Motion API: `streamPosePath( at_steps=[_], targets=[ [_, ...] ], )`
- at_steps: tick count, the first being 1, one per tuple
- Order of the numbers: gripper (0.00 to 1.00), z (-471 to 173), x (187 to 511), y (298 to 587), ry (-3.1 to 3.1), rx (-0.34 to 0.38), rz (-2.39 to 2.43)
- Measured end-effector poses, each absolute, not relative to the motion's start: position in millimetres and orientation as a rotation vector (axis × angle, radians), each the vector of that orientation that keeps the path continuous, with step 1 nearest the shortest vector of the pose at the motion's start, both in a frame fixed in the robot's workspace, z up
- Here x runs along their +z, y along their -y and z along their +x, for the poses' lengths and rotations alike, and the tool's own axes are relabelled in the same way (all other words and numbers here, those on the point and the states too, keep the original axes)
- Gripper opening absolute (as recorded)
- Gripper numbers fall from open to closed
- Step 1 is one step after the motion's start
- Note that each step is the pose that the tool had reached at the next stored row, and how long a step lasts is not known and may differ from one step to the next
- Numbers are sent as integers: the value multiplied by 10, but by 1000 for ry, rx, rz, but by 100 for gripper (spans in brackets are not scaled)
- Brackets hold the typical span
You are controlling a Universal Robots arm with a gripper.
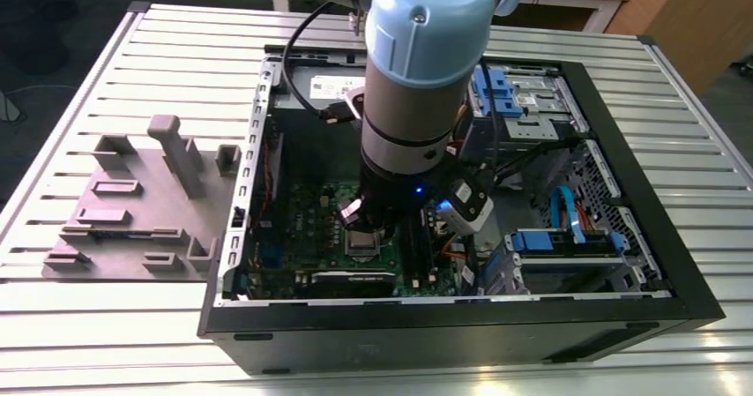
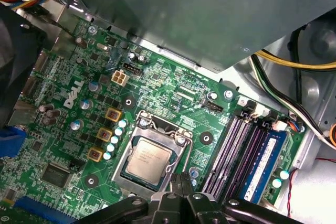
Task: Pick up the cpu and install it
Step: 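Install the first cpu locking lever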
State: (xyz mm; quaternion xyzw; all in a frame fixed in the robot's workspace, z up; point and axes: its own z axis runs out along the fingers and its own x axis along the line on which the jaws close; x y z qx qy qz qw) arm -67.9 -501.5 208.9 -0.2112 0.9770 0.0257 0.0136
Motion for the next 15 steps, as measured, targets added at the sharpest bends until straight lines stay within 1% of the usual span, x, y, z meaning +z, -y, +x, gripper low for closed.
streamPosePath(
  at_steps=[15],
  targets=[
    [10,-680,2079,5019,-3026,80,-736]
  ],
)
